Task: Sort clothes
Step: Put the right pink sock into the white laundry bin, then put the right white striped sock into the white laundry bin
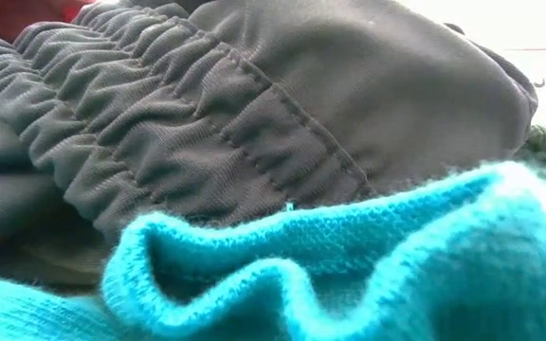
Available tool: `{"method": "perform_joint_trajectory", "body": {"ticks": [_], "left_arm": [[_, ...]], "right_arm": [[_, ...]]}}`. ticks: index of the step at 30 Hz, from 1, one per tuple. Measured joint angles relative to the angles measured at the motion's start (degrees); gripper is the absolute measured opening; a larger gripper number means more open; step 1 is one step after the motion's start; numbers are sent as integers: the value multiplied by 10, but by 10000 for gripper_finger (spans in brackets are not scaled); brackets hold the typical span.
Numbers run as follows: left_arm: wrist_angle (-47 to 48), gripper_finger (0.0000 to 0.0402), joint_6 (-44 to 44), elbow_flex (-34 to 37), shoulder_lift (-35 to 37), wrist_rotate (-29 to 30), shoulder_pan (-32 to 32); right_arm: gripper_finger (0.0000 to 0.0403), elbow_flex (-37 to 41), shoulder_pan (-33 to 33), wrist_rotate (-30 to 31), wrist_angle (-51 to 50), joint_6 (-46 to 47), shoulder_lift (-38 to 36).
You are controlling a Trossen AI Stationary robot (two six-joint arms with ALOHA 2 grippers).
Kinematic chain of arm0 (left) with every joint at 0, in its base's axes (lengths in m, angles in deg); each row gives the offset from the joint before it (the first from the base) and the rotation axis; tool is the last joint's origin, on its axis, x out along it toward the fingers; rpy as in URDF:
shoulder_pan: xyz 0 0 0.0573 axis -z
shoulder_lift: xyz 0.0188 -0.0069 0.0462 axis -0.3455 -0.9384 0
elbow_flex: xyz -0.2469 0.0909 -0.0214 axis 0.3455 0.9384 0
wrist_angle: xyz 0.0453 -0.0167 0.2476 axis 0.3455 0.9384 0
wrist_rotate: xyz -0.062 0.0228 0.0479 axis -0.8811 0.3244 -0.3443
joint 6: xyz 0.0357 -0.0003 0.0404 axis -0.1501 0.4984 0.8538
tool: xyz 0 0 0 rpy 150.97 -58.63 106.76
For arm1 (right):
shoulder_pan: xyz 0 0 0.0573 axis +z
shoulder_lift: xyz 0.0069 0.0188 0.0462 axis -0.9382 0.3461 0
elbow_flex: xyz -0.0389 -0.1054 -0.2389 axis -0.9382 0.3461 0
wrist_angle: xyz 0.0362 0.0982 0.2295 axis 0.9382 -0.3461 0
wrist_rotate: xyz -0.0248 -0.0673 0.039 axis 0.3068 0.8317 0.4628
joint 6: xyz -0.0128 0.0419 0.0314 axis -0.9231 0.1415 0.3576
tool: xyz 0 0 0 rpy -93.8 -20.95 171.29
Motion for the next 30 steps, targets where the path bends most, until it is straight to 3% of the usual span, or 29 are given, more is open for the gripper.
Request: {"method": "perform_joint_trajectory", "body": {"ticks": [6,16,21,30], "left_arm": [[49,127,-39,-39,-73,2,38],[57,127,-78,-118,-248,110,146],[58,127,-92,-153,-348,146,175],[55,127,-118,-188,-498,157,175]], "right_arm": [[169,50,134,116,-34,91,-67],[169,285,340,251,-25,335,-139],[169,381,418,296,61,406,-136],[169,514,503,374,280,408,-111]]}}
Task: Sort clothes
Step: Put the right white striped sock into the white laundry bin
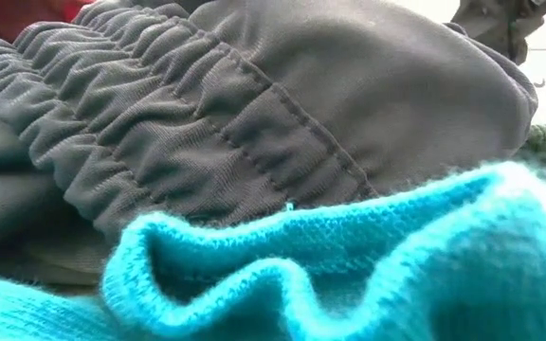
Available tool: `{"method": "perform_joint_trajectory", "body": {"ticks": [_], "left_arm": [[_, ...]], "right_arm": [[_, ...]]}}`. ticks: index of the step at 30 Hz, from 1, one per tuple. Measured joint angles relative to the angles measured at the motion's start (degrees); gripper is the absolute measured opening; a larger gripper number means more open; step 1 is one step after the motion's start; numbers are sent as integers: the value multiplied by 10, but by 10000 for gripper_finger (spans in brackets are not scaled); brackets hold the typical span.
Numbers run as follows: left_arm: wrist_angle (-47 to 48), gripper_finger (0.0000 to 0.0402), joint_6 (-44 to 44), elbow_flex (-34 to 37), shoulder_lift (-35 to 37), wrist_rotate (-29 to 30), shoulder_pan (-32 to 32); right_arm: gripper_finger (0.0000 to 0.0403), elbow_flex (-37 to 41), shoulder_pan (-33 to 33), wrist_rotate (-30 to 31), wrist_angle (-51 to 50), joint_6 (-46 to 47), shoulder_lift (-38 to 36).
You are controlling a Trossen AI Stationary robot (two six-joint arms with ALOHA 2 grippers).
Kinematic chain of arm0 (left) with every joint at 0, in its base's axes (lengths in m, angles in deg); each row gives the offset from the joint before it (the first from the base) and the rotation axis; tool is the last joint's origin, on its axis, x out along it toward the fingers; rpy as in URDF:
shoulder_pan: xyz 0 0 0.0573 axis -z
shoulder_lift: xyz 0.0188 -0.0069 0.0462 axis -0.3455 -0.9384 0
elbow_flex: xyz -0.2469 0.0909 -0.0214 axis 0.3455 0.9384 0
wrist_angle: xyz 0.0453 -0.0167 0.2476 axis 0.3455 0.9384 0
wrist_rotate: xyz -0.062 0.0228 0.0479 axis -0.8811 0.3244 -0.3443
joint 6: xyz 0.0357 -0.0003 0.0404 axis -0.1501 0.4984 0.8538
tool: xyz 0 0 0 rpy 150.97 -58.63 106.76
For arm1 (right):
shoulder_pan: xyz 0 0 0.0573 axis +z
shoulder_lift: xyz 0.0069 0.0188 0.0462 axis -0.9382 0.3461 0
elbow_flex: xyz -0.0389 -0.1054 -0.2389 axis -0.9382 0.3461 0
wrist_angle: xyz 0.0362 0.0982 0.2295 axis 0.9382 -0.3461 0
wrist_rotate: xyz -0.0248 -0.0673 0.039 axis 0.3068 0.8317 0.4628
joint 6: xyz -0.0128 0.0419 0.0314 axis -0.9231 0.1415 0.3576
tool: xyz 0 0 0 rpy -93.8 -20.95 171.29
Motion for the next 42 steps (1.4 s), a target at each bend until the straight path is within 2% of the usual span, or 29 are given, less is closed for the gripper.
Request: {"method": "perform_joint_trajectory", "body": {"ticks": [5,12,14,17,18,22,29,32,37,42], "left_arm": [[-2,127,-4,-20,-49,-5,0],[-4,122,-32,-25,-107,-4,-4],[-4,98,-45,-25,-110,-9,-6],[-5,27,-46,-25,-106,-30,-7],[-4,15,-49,-25,-103,-32,-6],[11,4,-61,-43,-90,-31,-7],[44,1,-18,-120,-87,-26,-6],[61,1,3,-150,-88,-4,-8],[130,1,33,-235,-88,15,-33],[152,0,81,-321,-88,35,-71]], "right_arm": [[169,48,28,12,80,0,22],[169,67,53,50,114,33,34],[169,72,60,61,130,20,39],[169,72,62,76,140,-3,46],[169,72,62,78,139,-6,49],[169,72,62,83,136,-15,63],[169,72,57,99,135,-16,79],[168,72,56,101,135,-16,78],[168,72,56,101,134,-16,78],[168,72,56,101,134,-16,78]]}}
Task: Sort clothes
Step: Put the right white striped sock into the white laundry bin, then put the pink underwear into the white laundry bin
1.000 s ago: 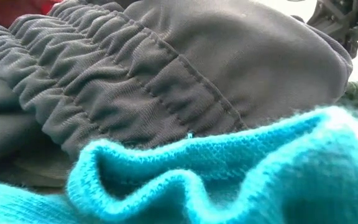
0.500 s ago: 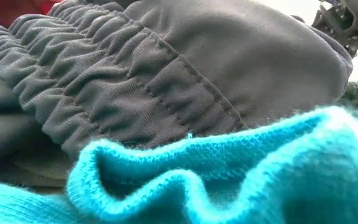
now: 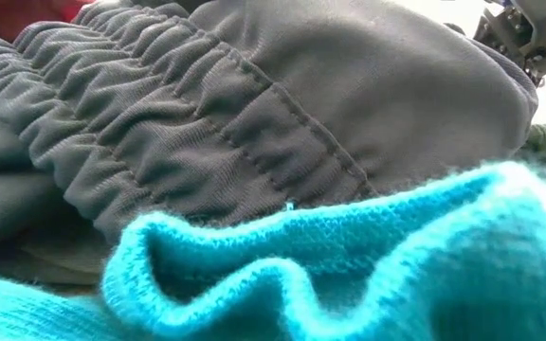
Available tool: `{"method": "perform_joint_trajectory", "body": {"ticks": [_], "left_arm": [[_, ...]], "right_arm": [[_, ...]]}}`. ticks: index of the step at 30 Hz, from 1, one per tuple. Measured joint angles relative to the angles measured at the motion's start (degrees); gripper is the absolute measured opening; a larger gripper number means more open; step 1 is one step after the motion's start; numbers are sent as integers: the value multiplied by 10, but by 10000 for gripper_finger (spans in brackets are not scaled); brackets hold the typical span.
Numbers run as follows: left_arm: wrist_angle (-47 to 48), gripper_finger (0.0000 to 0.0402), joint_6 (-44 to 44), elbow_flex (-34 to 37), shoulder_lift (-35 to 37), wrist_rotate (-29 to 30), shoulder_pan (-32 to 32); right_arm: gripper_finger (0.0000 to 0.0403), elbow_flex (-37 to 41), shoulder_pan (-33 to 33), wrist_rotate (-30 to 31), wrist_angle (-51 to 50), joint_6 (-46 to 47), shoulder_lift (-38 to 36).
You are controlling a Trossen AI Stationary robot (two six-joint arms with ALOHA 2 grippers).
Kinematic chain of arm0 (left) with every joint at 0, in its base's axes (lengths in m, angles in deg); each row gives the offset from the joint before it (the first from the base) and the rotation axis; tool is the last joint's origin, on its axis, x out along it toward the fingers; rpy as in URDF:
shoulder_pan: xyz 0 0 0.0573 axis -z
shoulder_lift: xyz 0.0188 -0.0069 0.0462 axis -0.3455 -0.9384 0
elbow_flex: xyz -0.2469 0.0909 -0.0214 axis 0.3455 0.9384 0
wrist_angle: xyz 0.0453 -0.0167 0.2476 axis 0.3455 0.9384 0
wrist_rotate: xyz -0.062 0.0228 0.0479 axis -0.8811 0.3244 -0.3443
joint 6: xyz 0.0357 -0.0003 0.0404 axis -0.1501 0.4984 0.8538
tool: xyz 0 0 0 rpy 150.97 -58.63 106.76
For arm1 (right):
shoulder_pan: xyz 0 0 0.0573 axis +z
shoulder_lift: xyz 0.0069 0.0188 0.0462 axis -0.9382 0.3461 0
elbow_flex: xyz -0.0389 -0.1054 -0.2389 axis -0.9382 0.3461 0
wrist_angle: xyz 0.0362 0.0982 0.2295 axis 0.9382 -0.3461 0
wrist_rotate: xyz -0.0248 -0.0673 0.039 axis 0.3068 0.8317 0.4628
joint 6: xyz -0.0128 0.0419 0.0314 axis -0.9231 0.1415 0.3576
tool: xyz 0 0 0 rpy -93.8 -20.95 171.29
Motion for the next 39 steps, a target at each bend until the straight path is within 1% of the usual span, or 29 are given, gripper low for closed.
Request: {"method": "perform_joint_trajectory", "body": {"ticks": [4,9,10,14,18,23,27,32,35,39], "left_arm": [[6,0,53,-64,-5,10,-47],[8,0,105,-128,-19,8,-126],[12,0,114,-136,-26,1,-143],[10,0,144,-152,-51,-59,-207],[19,3,139,-153,-75,-75,-249],[53,27,107,-153,-98,-126,-263],[83,68,95,-153,-101,-125,-270],[88,117,81,-153,-101,-126,-269],[88,129,80,-153,-101,-125,-267],[85,131,79,-153,-101,-126,-265]], "right_arm": [[168,0,0,0,0,0,0],[168,0,0,0,-1,0,0],[168,0,0,0,-1,0,0],[168,0,0,0,-3,-1,0],[168,0,0,0,-3,-1,-1],[168,0,0,0,-3,0,-1],[168,0,0,0,-3,0,-1],[168,0,0,0,-3,0,-1],[168,0,0,0,-3,0,-1],[168,0,0,-5,-2,-4,-1]]}}
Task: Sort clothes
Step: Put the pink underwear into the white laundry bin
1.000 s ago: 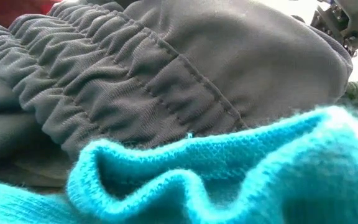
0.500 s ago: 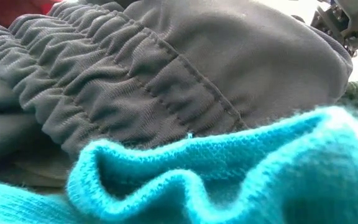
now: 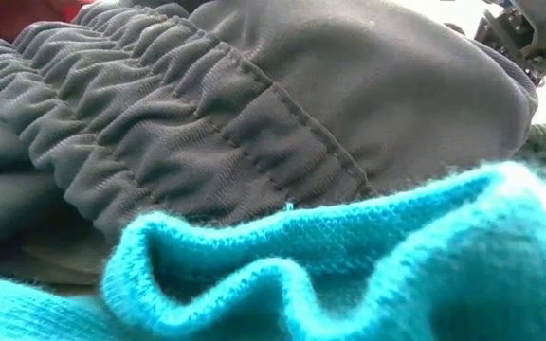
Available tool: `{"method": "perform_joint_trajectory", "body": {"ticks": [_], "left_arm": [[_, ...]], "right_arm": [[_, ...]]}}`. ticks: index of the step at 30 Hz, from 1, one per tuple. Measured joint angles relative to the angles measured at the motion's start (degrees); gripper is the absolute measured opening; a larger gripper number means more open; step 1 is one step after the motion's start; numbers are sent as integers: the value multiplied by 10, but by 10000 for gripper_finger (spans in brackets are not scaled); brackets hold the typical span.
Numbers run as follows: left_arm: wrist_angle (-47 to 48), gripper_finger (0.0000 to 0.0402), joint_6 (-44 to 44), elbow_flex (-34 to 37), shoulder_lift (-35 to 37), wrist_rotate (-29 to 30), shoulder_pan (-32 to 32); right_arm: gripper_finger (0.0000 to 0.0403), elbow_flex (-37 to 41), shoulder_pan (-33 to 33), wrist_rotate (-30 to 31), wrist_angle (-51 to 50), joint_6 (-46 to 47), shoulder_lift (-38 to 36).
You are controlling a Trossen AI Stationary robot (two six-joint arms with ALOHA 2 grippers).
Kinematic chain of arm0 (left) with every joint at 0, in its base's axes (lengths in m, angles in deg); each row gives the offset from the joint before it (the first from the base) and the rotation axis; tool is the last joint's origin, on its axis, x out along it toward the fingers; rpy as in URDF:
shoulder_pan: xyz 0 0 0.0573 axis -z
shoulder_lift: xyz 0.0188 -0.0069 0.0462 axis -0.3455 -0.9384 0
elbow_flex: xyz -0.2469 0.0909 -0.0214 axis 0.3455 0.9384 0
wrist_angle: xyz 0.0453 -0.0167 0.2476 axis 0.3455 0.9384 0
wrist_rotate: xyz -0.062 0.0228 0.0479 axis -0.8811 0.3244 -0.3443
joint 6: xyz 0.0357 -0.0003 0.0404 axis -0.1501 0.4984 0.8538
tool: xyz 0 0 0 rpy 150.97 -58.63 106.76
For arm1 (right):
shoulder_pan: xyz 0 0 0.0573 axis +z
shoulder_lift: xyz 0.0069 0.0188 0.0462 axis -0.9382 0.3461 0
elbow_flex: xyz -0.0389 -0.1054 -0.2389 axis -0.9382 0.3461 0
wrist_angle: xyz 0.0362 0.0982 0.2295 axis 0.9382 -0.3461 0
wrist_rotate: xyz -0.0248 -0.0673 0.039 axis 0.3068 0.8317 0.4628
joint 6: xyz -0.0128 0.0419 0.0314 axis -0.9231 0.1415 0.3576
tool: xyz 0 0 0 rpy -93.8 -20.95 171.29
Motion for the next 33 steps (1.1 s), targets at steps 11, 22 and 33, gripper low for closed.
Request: {"method": "perform_joint_trajectory", "body": {"ticks": [11,22,33], "left_arm": [[-4,131,0,0,0,0,0],[-76,131,0,0,0,1,0],[-194,131,0,0,0,1,0]], "right_arm": [[168,0,0,-90,17,-10,0],[168,0,0,-257,39,-10,0],[168,0,0,-279,75,-10,0]]}}
